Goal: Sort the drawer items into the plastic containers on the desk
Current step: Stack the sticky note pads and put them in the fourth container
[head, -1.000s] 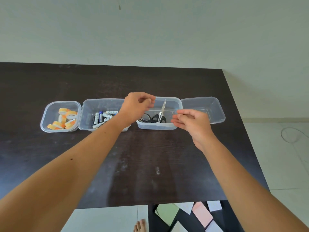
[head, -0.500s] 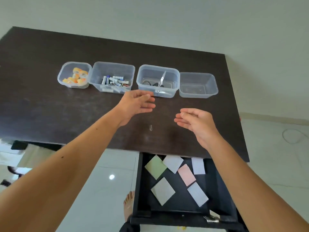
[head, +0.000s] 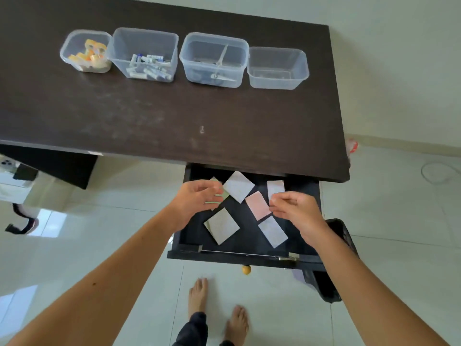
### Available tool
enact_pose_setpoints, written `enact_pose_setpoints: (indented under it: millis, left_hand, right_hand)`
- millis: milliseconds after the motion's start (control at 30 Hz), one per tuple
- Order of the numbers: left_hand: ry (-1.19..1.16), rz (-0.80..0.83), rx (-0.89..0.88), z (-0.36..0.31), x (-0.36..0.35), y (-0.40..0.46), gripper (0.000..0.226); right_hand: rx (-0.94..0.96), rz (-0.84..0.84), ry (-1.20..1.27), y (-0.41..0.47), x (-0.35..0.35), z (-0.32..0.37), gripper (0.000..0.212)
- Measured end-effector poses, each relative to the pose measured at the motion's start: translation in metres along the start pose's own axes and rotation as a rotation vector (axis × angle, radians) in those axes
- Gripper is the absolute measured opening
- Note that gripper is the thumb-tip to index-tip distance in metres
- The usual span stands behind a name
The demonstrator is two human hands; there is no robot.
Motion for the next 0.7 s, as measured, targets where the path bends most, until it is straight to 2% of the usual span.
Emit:
enact_pose_setpoints:
  millis: [133,267,533,700]
  left_hand:
    - [0.022,-0.004,0.064,0.040,-0.003,0.009,0.028]
    - [0.027,-0.037,0.106,0.065,0.002,0.017,0.024]
    - [-0.042,-0.062,0.126,0.084,0.004,0.031,0.025]
    - [-0.170,-0.053,0.097,0.081,0.003,0.037,0.026]
  right_hand:
    - [-0.065,0.001,-0.168,0.010,0.006,-0.048,0.012]
    - [-0.066,0.016,-0.153,0.018,0.002,-0.066,0.022]
    - [0.003,0.074,-0.094,0.037,-0.035,-0.062,0.022]
    - [0.102,-0.046,-0.136,0.056,-0.043,-0.034,0.016]
Point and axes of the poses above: each hand's wrist, its own y-axis towards the middle knuckle, its own x-axis out of the back of the hand, z = x × y, the point moved 8 cm from there along y, towards the middle knuckle, and after that the axes turned 13 degrees about z, right-handed, at the moved point
